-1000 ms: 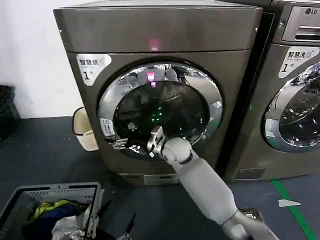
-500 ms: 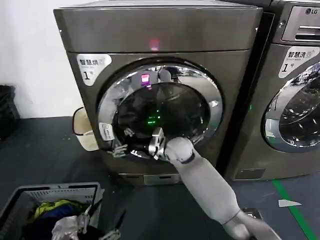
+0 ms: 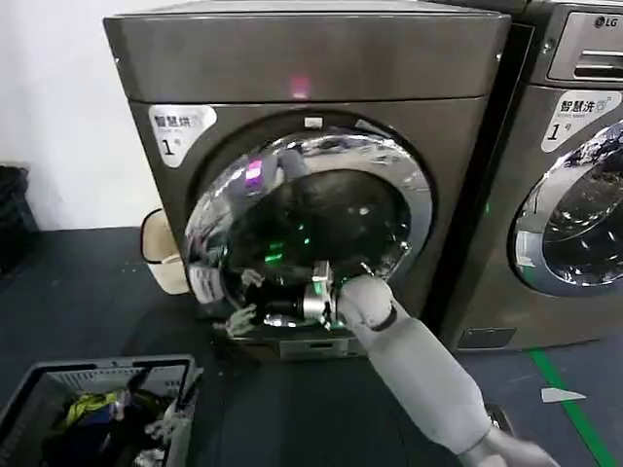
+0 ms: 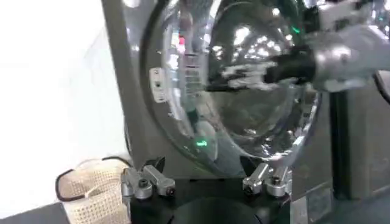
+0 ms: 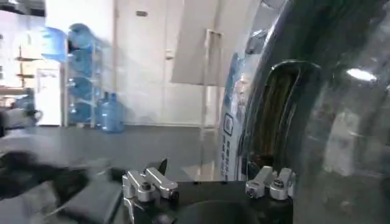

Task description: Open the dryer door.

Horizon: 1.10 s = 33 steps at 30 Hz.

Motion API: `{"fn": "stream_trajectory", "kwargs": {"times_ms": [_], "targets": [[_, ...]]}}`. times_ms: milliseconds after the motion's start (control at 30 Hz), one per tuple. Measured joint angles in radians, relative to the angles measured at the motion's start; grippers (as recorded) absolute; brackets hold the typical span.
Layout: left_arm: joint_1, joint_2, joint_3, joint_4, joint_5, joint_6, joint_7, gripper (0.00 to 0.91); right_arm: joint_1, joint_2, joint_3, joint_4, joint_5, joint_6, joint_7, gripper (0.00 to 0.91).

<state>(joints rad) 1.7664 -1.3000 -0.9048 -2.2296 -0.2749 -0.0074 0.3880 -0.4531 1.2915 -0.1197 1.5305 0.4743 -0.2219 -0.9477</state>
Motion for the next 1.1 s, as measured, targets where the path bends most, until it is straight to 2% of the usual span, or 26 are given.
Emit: {"fn": "stream_trajectory", "kwargs": {"times_ms": [167,300,367,433,633,1100], "targets": [[-0.037,0.064,-0.040,0.035,-0.049,-0.039,0.002,0.907,-0.021,-0.035,0.003,0.034,0.016,0.005,-0.035,0.907],[-0.061,0.112,-0.042,0.064,-0.084,-0.052,-0.093,0.907,-0.040,-0.074,0.009,0.062,0.049,-0.011,-0.054,0.907],[-0.073,0.133,-0.044,0.071,-0.111,-0.032,-0.123,0.907,-0.050,-0.091,0.017,0.077,0.076,-0.017,-0.057,0.907],[-0.077,0.151,-0.056,0.070,-0.150,0.009,-0.116,0.907,-0.060,-0.110,0.026,0.093,0.088,-0.015,-0.065,0.907],[-0.110,0.196,-0.069,0.088,-0.177,0.047,-0.032,0.907,-0.099,-0.167,0.041,0.147,0.108,-0.012,-0.101,0.907],[-0.229,0.321,-0.007,0.196,-0.222,0.061,-0.032,0.907,-0.217,-0.250,0.101,0.213,0.100,0.031,-0.248,0.907]]}}
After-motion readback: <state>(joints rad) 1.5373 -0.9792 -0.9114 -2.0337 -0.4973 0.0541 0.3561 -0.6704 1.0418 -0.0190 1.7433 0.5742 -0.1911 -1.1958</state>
